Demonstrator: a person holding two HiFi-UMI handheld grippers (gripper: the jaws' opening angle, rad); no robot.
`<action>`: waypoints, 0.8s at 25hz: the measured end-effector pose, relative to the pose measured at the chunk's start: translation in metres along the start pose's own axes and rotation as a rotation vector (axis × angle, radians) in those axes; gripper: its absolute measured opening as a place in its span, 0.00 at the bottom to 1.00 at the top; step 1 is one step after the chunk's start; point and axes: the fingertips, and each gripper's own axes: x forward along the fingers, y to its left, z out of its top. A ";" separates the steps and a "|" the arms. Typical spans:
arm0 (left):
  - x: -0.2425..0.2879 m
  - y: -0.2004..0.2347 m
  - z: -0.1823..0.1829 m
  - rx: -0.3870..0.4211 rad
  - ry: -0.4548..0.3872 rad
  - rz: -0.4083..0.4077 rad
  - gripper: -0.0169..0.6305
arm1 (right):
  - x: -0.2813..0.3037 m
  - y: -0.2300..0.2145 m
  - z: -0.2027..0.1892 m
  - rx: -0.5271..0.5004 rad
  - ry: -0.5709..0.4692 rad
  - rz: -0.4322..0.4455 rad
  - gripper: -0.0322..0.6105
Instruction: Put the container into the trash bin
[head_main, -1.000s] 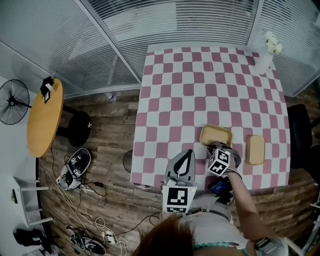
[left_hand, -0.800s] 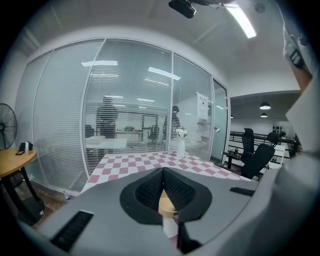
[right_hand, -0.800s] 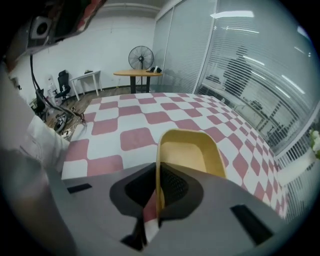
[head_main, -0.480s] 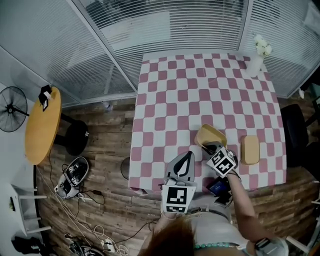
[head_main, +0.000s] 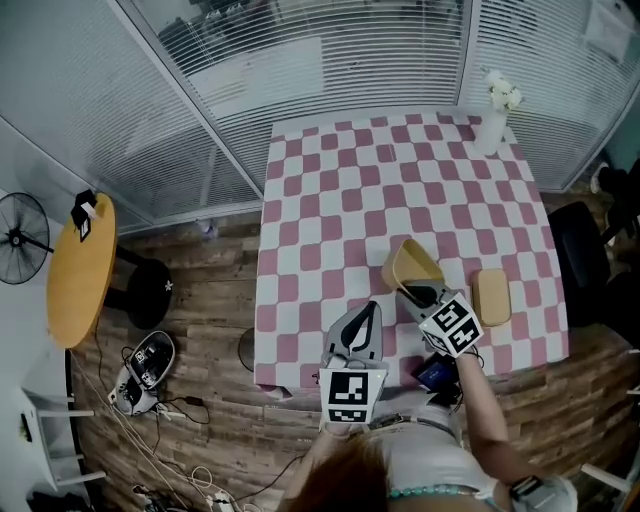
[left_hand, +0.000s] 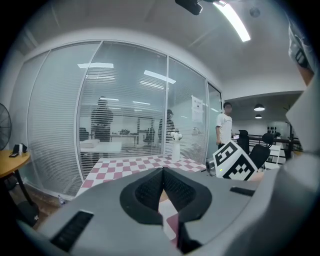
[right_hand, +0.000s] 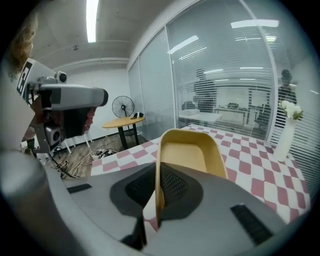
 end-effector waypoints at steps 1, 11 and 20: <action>0.000 0.000 0.001 0.000 -0.003 0.000 0.03 | -0.004 0.001 0.006 0.001 -0.018 -0.002 0.06; -0.002 0.001 0.018 0.004 -0.053 0.010 0.03 | -0.041 0.016 0.069 -0.036 -0.178 -0.010 0.06; -0.008 0.003 0.030 0.012 -0.083 0.026 0.03 | -0.066 0.029 0.109 -0.048 -0.293 -0.008 0.06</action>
